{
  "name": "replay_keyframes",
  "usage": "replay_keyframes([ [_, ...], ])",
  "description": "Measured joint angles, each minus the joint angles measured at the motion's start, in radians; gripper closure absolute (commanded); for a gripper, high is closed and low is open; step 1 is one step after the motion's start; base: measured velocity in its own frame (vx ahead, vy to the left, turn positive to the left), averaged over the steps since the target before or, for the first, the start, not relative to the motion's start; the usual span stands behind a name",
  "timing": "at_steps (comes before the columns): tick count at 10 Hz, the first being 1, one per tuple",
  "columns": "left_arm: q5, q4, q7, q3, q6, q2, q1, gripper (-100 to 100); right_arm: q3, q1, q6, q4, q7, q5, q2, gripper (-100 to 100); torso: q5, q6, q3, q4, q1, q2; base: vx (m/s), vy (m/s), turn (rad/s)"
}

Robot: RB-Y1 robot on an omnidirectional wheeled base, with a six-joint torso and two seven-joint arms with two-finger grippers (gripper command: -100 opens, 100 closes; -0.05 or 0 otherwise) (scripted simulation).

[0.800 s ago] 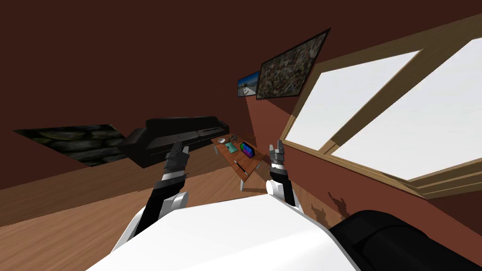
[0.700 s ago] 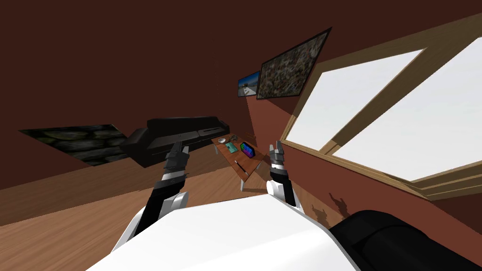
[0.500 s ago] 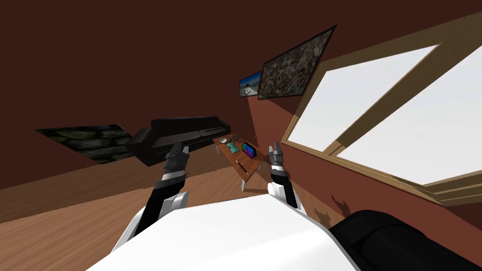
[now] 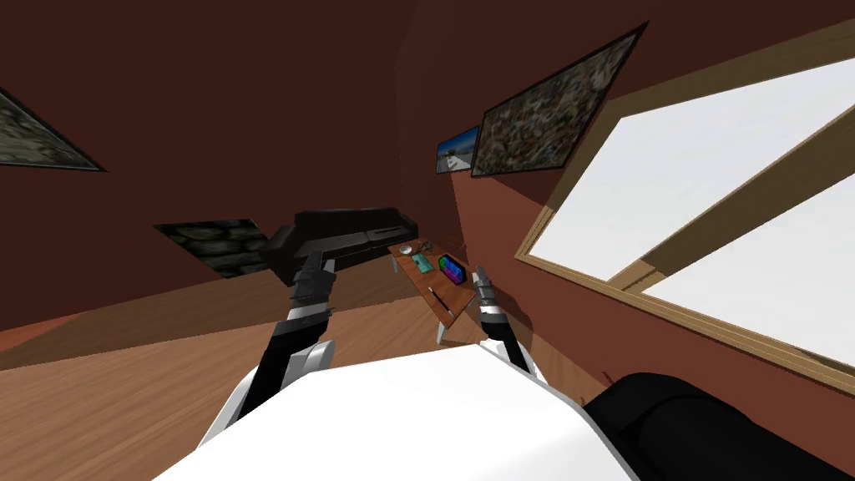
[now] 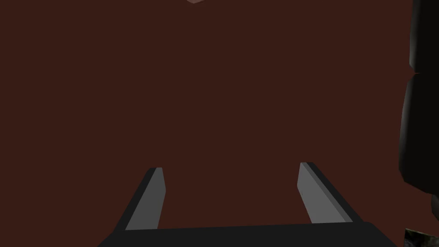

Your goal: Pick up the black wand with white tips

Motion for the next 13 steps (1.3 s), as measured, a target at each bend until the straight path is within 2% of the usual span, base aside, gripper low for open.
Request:
replay_keyframes([
  [1, 0.000, 0.000, 0.000, 0.000, 0.000, 0.000, 0.000, 0, -0.009, 0.015, -0.006, 0.047, -0.003, -0.009, -0.045, -100, 0.000, 0.000, 0.000, 0.000, 0.001, 0.000, 0.079, 0.137, 0.251],
  [3, 0.000, 0.000, 0.000, 0.000, 0.000, 0.000, 0.000, 0, 0.016, 0.071, -0.009, 0.122, 0.011, -0.005, -0.093, -100, 0.000, 0.000, 0.000, 0.000, 0.001, -0.001, 0.079, 0.108, 0.168],
  [4, 0.000, 0.000, 0.000, 0.000, 0.000, 0.000, 0.000, 0, 0.029, 0.076, -0.008, 0.151, 0.024, 0.001, -0.095, -100, 0.000, 0.001, 0.000, 0.000, -0.002, 0.001, 0.050, 0.069, 0.139],
  [6, 0.000, 0.000, 0.000, 0.000, 0.000, 0.000, 0.000, 0, 0.054, 0.122, -0.005, 0.211, 0.043, 0.005, -0.132, -100, 0.000, 0.000, 0.001, 0.000, -0.001, 0.002, 0.063, 0.097, 0.203],
  [7, 0.000, 0.000, 0.000, 0.000, 0.000, 0.000, 0.000, 0, 0.065, 0.120, 0.000, 0.246, 0.055, 0.009, -0.134, -100, 0.000, 0.000, 0.001, 0.000, -0.002, 0.002, 0.075, 0.056, 0.255],
  [10, 0.000, 0.000, 0.000, 0.000, 0.000, 0.000, 0.000, 0, 0.100, 0.164, 0.007, 0.314, 0.085, 0.016, -0.163, -100, -0.001, 0.000, 0.001, 0.000, -0.004, 0.001, 0.070, 0.046, 0.132],
  [12, 0.000, 0.000, 0.000, 0.000, 0.000, 0.000, 0.000, 0, 0.105, 0.163, 0.005, 0.364, 0.089, 0.014, -0.178, -100, -0.001, 0.001, 0.002, 0.001, -0.006, 0.004, 0.037, 0.027, 0.115],
  [13, 0.000, 0.000, 0.000, 0.000, 0.000, 0.000, 0.000, 0, 0.117, 0.176, 0.003, 0.394, 0.096, 0.017, -0.188, -100, -0.001, 0.000, 0.002, 0.001, -0.005, 0.003, 0.055, 0.037, 0.116],
])
